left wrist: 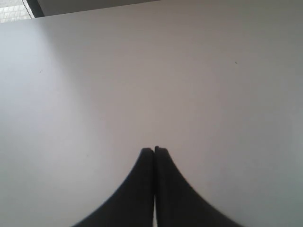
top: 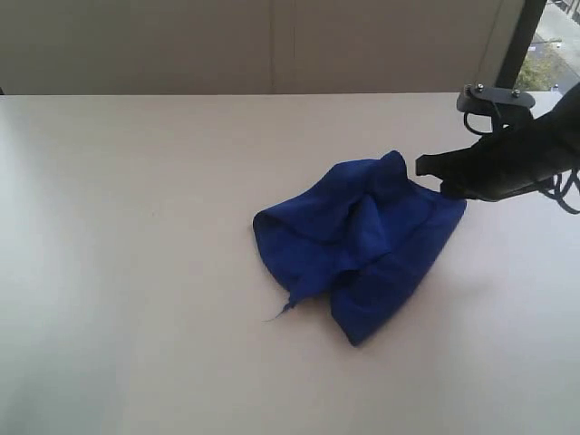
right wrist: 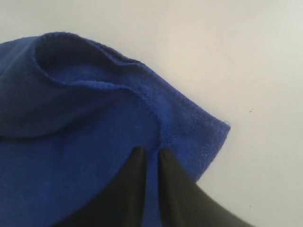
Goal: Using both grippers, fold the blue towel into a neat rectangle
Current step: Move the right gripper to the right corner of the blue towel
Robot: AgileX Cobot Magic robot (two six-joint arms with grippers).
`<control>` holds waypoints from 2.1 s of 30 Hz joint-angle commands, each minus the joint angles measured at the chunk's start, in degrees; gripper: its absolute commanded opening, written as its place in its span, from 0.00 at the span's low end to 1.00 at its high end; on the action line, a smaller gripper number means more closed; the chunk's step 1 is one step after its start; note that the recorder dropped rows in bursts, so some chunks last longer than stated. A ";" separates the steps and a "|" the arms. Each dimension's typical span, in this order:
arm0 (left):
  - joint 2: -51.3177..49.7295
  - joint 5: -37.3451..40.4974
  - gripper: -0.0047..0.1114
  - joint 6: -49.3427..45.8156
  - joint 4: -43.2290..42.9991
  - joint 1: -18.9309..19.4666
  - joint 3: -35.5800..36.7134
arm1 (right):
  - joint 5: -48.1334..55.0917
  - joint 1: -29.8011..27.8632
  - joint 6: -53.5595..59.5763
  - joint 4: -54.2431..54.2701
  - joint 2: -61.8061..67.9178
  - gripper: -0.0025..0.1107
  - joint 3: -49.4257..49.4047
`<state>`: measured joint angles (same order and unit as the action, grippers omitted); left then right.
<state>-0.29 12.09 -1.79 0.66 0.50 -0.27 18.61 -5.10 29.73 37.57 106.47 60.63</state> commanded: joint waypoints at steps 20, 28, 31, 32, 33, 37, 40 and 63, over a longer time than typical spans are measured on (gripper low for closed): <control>0.29 -0.07 0.04 0.33 0.37 0.02 0.27 | -4.62 0.00 0.74 7.82 5.05 0.29 1.12; 0.29 -0.07 0.04 0.33 0.37 0.02 0.27 | -2.98 0.14 0.74 7.92 6.62 0.29 3.14; 0.29 -0.07 0.04 0.33 0.37 0.02 0.27 | -2.40 0.89 0.74 8.08 8.08 0.29 4.04; 0.29 -0.07 0.04 0.33 0.37 0.02 0.27 | -2.94 1.07 0.85 8.08 8.35 0.29 4.08; 0.29 -0.07 0.04 0.33 0.37 0.02 0.27 | -3.06 1.22 1.20 7.96 8.93 0.29 4.08; 0.29 -0.07 0.04 0.33 0.37 0.02 0.27 | -3.58 1.22 1.20 7.83 9.04 0.29 4.08; 0.29 -0.07 0.04 0.33 0.37 0.02 0.27 | -3.84 1.22 1.20 7.83 9.04 0.27 4.08; 0.29 -0.07 0.04 0.33 0.37 0.02 0.27 | 10.88 1.22 1.12 7.13 -6.71 0.02 -0.52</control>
<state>-0.29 12.09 -1.79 0.66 0.50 -0.27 28.47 -3.96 31.55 45.06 102.92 62.69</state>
